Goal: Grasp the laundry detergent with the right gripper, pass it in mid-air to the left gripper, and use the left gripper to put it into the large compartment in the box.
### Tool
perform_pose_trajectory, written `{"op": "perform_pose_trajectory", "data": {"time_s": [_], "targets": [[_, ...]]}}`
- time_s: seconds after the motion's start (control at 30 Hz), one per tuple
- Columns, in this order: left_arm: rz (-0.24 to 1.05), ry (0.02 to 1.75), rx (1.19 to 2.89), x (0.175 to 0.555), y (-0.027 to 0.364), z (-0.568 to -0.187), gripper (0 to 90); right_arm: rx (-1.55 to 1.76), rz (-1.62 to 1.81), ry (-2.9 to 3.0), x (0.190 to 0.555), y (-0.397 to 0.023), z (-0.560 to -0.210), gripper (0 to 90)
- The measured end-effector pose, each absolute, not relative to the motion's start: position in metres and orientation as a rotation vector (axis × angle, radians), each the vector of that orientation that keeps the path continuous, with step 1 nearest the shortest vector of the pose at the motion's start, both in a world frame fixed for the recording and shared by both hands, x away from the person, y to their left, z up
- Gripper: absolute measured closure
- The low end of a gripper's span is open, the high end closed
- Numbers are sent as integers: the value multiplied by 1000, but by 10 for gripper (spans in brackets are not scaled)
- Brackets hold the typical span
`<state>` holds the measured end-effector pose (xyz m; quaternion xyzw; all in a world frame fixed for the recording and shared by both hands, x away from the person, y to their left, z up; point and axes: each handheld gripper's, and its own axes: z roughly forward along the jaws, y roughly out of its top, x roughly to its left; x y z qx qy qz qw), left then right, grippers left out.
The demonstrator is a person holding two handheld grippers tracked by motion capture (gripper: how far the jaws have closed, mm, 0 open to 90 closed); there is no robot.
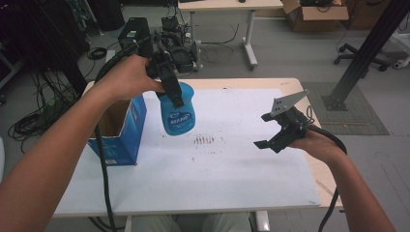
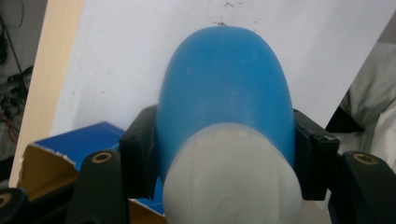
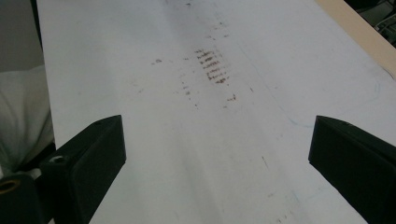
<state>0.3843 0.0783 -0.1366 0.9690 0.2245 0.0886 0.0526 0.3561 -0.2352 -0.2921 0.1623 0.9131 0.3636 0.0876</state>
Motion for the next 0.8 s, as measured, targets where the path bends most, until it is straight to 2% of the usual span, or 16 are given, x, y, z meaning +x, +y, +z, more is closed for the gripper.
{"op": "perform_pose_trajectory", "data": {"time_s": [0.8], "targets": [[434, 1275, 2703, 412, 127, -92, 379, 534, 895, 2741, 354, -262, -276, 31]]}}
